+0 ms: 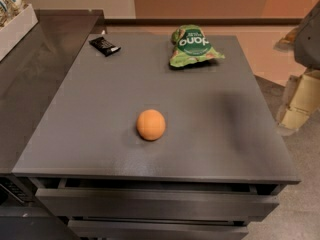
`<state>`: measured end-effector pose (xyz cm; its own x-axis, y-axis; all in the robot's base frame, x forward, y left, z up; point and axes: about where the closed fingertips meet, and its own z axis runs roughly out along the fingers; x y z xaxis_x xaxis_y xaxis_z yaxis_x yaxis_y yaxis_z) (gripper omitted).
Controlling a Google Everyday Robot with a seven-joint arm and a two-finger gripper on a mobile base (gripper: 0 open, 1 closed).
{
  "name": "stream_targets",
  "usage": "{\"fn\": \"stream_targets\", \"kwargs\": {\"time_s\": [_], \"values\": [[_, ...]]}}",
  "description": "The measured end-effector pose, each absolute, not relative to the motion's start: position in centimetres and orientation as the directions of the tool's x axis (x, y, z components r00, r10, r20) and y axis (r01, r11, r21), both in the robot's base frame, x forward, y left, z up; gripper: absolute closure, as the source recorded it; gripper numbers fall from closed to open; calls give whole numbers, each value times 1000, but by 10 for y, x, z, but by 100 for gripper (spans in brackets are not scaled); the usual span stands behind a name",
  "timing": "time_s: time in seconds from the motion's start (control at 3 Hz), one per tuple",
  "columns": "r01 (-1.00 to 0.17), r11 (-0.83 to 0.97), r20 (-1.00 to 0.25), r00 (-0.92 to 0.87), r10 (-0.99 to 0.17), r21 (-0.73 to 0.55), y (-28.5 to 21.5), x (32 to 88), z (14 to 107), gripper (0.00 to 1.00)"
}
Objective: Move green rice chip bag near orange
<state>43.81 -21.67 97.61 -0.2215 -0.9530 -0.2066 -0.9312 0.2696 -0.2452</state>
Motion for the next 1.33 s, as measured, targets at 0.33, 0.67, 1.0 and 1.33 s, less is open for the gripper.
{"fn": "stream_targets", "kwargs": {"time_s": [0.33, 0.67, 1.0, 1.33], "values": [[-931, 270, -207, -222, -953, -245, -217, 438, 976, 0], [-931, 270, -207, -222, -953, -245, -217, 438, 976, 0], [-921, 299, -227, -245, -943, -250, -216, 443, 977, 0], [-888, 369, -277, -295, -914, -273, -220, 461, 979, 0]]}}
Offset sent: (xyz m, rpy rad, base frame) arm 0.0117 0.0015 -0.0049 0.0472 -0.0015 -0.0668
